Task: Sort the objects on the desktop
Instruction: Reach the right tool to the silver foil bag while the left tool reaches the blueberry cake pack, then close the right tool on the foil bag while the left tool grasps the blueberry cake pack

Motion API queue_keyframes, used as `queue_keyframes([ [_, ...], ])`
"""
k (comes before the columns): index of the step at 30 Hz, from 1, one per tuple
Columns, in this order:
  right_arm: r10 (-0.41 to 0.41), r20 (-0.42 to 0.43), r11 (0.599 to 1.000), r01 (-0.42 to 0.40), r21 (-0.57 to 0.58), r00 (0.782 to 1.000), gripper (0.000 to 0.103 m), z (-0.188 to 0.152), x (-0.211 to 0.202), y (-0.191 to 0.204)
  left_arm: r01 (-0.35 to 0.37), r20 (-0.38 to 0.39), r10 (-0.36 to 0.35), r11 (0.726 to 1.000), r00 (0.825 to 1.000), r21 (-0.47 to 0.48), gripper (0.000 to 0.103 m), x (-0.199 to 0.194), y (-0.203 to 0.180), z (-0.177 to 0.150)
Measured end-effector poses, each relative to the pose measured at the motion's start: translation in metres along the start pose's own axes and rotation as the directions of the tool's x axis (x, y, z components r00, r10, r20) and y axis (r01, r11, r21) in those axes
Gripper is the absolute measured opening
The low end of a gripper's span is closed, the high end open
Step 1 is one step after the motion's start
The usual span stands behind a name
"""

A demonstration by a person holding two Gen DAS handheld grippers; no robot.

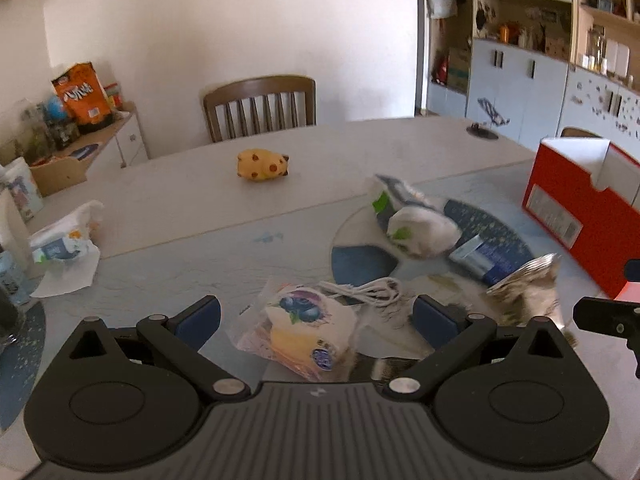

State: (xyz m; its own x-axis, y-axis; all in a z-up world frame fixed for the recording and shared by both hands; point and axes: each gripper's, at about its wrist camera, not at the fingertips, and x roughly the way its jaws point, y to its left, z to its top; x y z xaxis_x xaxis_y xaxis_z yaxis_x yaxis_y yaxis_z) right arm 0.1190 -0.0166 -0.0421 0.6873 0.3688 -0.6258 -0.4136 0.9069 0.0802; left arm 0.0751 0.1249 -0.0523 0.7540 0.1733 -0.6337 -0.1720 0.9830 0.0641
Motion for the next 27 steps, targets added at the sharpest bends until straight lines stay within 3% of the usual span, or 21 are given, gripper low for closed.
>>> queue_keyframes([
  [9,-0.063,-0.108,0.998,0.066,0.02,0.992,0.088,-0.001,0.047,0.011,0.054,-0.059,-0.051,0.997,0.997,0.054,0.103,0.043,0.013,-0.005],
  [21,-0.111,-0.185,0.993,0.118,0.026,0.976,0.08,-0.002,0.071,0.017,0.116,-0.089,-0.107,0.988,0.99,0.1,0.103,0.07,0.021,-0.008],
  [27,-0.107,-0.206,0.992,0.117,0.04,0.973,0.067,-0.002,0.078,0.018,0.148,-0.094,-0.141,0.986,0.986,0.078,0.103,0.073,0.027,-0.006],
])
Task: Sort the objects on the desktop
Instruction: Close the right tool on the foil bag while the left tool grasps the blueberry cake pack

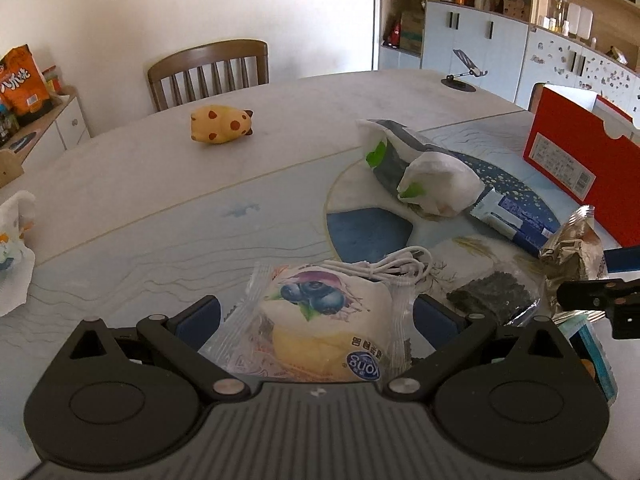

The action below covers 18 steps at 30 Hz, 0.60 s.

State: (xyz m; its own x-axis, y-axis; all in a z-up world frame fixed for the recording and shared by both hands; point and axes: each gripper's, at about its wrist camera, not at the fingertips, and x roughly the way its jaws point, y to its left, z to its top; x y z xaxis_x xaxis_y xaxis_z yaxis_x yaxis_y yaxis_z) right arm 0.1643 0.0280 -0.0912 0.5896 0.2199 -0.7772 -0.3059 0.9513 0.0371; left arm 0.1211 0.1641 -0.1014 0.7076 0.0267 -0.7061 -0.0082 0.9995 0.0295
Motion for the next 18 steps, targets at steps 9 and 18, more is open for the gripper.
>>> queue_keyframes([
  [9,0.003,-0.004,1.0,-0.003,-0.016,1.0,0.053,0.003,0.001,0.006,0.035,0.006,-0.035,0.999,0.999,0.001,0.063,-0.004,0.002,0.005],
  [18,-0.006,0.027,0.999,0.007,-0.034,1.0,0.048,0.005,-0.009,0.006,0.026,0.009,-0.026,1.0,1.0,-0.009,0.056,-0.008,-0.001,0.005],
])
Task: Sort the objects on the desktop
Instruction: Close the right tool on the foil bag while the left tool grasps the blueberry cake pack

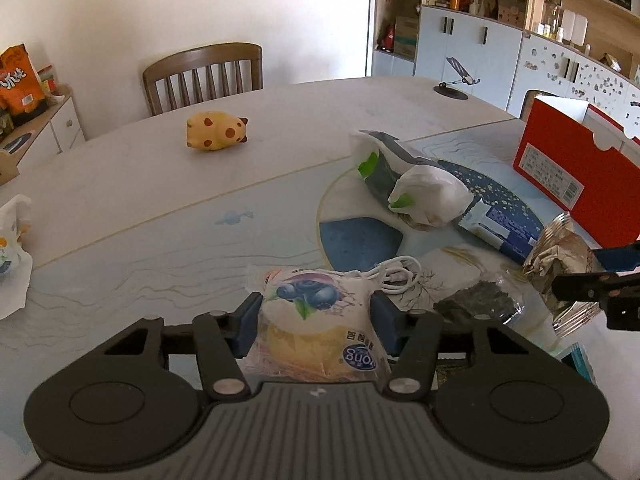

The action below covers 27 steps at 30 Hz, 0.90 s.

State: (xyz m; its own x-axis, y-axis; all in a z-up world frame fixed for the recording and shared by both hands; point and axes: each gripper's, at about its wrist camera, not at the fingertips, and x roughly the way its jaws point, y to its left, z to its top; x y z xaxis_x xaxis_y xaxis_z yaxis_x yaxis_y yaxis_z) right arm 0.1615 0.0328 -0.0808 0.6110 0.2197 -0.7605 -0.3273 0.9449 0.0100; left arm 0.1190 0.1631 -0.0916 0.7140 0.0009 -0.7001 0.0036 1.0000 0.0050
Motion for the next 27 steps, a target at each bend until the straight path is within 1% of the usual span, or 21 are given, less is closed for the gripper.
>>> queue_keyframes([
  [6,-0.013,0.017,1.0,0.013,0.01,1.0,0.047,0.003,-0.009,-0.005,-0.001,0.008,0.001,1.0,1.0,-0.005,0.056,-0.009,-0.003,0.005],
  [18,-0.042,0.055,0.999,0.041,0.015,0.998,0.047,0.015,-0.04,-0.014,0.039,0.05,-0.038,0.999,0.998,-0.004,0.056,-0.04,-0.013,0.023],
  [23,-0.06,0.069,0.997,0.057,0.043,0.996,0.047,0.021,-0.054,-0.022,0.059,0.061,-0.06,0.998,0.996,0.019,0.056,-0.053,-0.025,0.037],
  [27,-0.054,0.073,0.997,0.049,0.06,0.996,0.047,0.027,-0.065,-0.03,0.079,0.062,-0.081,0.996,0.995,0.032,0.056,-0.061,-0.039,0.048],
])
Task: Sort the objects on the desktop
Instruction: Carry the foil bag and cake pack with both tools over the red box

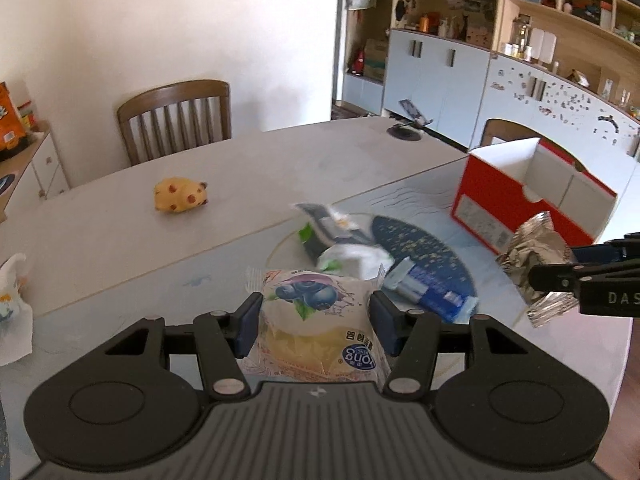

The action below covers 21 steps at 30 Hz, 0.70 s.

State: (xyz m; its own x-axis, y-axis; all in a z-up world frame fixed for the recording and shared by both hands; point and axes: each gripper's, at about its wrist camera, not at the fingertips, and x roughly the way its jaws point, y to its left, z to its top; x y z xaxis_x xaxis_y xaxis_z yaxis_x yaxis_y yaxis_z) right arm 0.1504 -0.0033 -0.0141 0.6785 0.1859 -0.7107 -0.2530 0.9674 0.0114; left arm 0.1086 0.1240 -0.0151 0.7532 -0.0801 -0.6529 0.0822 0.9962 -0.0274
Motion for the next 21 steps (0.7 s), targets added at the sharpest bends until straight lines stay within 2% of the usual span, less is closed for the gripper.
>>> queue_keyframes([
  [10,0.043,0.014,0.999,-0.043,-0.011,0.999,0.047,0.023,-0.016,-0.035,0.043,0.005,-0.043,0.999,0.999,0.033,0.056,-0.001,-0.054,0.039],
  [21,0.085,0.033,0.996,-0.083,-0.041,0.996,0.047,0.055,-0.018,-0.114,0.064,0.036,-0.066,0.995,0.997,0.071,0.057,0.017,-0.136,0.092],
])
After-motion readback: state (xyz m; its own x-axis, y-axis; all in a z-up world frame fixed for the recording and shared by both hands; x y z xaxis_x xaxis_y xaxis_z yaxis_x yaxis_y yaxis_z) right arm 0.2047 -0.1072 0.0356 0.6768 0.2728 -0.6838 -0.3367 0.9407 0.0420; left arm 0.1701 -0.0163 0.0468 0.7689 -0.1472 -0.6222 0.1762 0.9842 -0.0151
